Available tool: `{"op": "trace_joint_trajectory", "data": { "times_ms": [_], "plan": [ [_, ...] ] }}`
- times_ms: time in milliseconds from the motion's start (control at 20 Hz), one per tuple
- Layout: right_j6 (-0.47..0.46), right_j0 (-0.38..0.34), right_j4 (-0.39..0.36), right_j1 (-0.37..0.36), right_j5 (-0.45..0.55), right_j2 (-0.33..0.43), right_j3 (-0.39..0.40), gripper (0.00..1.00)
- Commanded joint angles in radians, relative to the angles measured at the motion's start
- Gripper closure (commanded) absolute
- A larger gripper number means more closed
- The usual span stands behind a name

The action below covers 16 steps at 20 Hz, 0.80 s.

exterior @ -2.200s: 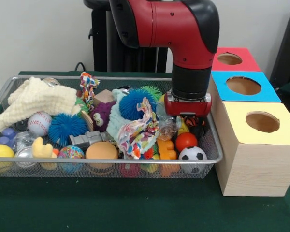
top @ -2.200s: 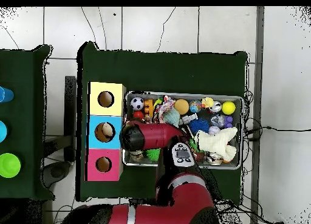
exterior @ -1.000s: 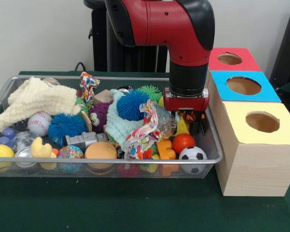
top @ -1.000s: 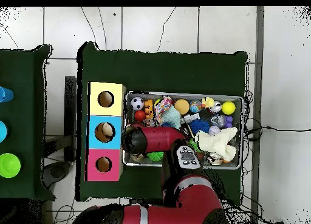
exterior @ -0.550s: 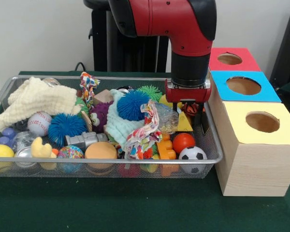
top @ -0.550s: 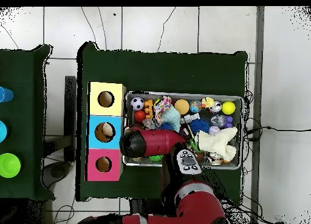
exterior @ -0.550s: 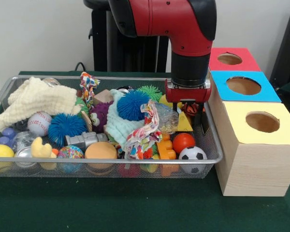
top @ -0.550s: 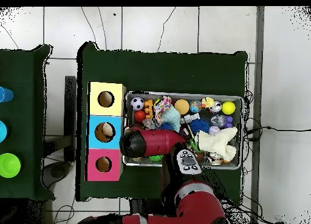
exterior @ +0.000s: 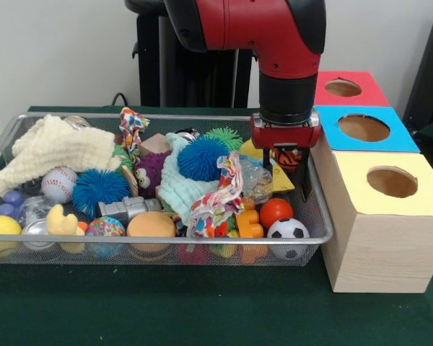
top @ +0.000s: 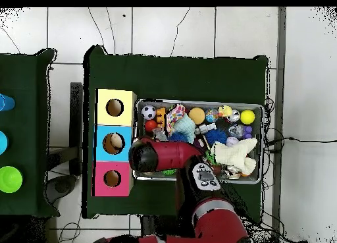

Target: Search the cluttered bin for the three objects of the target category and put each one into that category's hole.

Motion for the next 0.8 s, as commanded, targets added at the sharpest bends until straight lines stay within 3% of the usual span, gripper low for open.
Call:
{"op": "trace_joint_trajectory", "data": {
  "times_ms": [50,350,550,800],
  "plan": [
    [-0.025,-0.034,-0.016,0.078,0.148,0.164,0.042,0.00],
    [-0.048,-0.060,-0.033,0.103,0.151,0.188,0.029,0.00],
    [-0.031,-0.043,-0.016,0.019,0.219,0.171,0.050,0.00],
    [-0.031,-0.067,0.017,-0.061,0.296,0.202,0.092,0.00]
  ]
}}
